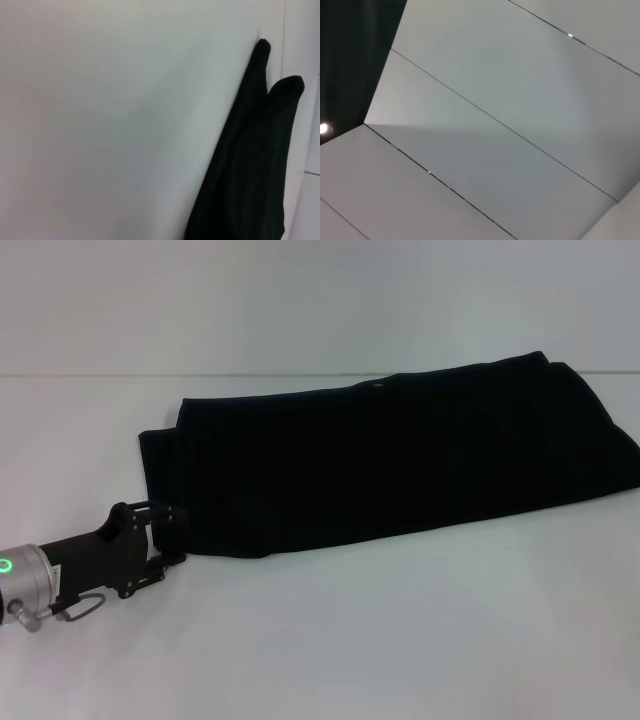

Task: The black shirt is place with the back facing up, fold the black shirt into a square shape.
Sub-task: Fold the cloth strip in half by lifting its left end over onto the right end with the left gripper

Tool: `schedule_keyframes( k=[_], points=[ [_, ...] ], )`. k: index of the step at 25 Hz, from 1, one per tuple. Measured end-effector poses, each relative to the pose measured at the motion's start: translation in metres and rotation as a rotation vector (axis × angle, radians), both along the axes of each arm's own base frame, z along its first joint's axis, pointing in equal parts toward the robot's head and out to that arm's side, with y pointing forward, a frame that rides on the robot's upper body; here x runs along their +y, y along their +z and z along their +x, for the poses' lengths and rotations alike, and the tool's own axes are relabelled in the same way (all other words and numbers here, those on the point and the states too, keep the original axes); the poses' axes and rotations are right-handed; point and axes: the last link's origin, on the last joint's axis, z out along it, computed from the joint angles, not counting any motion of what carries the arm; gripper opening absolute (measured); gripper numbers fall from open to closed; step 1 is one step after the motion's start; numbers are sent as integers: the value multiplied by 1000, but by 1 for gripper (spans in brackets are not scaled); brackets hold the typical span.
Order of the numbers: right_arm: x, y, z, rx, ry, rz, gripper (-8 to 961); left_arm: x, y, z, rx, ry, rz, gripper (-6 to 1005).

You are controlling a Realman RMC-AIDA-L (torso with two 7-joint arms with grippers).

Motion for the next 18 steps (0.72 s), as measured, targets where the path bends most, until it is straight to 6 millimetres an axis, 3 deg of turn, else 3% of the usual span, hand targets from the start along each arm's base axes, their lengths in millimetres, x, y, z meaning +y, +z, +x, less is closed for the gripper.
schedule_keyframes(
  k=[10,14,18],
  points=[
    [-3,1,2,5,-3,7,854,13,-6,7,30,-5,25,579],
    [-4,2,2,5,-3,8,854,19,2,16,8,-61,64,580],
    [-4,2,2,6,-2,8,854,15,7,10,13,-53,59,581]
  ],
)
